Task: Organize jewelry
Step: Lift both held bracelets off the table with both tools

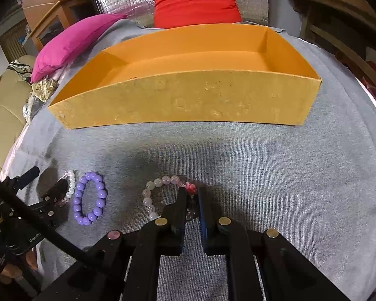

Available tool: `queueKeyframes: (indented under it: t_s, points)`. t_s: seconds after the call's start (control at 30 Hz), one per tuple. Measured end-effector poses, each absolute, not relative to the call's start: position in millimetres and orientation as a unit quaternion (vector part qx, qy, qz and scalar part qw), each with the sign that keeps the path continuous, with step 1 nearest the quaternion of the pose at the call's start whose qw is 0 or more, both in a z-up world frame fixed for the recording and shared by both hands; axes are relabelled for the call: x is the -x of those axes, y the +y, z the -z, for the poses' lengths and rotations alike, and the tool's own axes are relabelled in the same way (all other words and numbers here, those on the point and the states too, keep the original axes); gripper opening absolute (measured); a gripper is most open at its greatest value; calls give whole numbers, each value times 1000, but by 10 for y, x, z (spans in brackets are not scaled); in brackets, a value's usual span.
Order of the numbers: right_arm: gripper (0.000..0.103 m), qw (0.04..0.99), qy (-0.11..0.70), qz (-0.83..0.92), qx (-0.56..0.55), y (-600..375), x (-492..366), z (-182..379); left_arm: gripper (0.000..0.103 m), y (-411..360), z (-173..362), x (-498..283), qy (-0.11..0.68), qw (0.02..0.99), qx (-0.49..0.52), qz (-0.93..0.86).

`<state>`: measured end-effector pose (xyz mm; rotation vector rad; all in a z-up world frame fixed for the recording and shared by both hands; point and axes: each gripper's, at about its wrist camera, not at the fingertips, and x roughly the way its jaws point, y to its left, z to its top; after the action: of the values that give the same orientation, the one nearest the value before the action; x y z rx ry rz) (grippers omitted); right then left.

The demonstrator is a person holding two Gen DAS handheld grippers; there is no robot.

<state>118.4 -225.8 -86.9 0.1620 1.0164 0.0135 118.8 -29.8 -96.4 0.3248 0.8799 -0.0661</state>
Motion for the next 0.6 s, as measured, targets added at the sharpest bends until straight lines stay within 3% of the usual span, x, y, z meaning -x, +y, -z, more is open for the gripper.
queueKeyframes:
  t_s: [0.47,0.5,0.6]
  points:
    - [12,877,474,10,-76,-2192,-1146,856,76,-367,935,-1213,423,883,-197,39]
    - [11,878,472,10,-75,-2187,-1143,853,67,-370,928,-1216,428,881,-193,51]
    - [9,879,470,10,-76,-2189,-1136,840,19,-379,902,-1212,447,873,-164,110]
